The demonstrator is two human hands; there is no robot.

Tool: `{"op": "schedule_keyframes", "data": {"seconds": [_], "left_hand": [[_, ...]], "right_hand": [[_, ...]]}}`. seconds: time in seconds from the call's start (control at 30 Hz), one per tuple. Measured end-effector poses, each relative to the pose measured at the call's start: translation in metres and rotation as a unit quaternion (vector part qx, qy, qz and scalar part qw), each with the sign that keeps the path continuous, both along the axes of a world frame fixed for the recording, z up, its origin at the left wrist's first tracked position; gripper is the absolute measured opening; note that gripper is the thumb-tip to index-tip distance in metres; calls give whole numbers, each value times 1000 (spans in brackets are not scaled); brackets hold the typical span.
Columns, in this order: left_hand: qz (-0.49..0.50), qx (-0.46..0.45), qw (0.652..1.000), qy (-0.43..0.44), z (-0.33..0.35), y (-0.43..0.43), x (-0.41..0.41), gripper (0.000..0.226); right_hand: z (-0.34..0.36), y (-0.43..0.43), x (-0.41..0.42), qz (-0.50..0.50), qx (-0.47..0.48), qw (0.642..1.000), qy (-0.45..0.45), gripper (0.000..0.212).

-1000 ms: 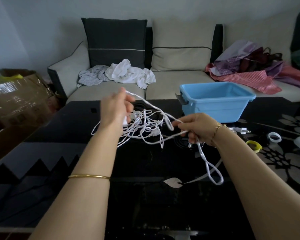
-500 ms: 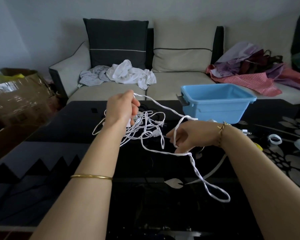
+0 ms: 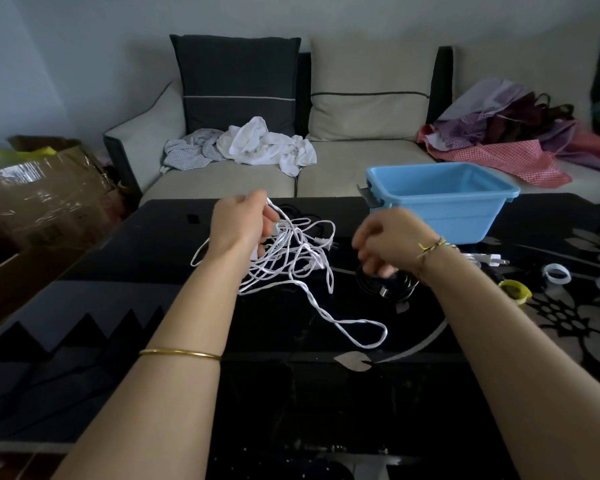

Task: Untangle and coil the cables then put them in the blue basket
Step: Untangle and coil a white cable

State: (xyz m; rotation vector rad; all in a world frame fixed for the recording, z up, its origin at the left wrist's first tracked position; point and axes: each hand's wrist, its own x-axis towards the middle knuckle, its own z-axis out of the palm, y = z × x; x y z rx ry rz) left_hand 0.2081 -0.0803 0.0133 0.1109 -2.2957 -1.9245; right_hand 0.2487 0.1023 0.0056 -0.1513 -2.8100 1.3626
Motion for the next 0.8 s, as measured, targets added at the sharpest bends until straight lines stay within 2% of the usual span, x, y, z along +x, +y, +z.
{"op": "schedule_keyframes", "data": {"seconds": [0.07,0.1,0.17,0.27,0.4,0.5,0.57,0.63,0.7,0.77,0.8], "left_hand": [[-42,-5,999,-21,2,4,3,33],[-63,-2,998,-32,4,6,4,35],[-109,25,992,-54,6,9,5,37],[-200,142,964,-103,8,8,6,42],[-304,336,879,-145,8,1,6,37],[-351,478,796,-123,6,-1,5,35],[-319,549,766,-103,5,0,1,36],[-272,587,758,-78,6,1,-2,36],[-247,596,762,-48,7,3,-5,32],[-238,585,775,-18,7,7,-5,25],[-227,577,784,-3,7,9,-5,23]], "right_hand": [[4,-11,-7,-40,51,987,149,16],[5,-18,-9,-16,77,981,177,18],[-2,-31,-14,43,108,978,175,29],[-17,-39,-20,39,87,979,182,18],[-19,-32,-20,5,-83,984,160,19],[-18,-28,-15,39,-137,983,117,16],[-20,-27,-13,52,-127,987,81,12],[-22,-27,-12,35,-68,996,55,10],[-23,-26,-11,21,-46,998,34,9],[-25,-25,-11,14,-62,998,17,21],[-26,-25,-11,13,-99,995,5,25]]}}
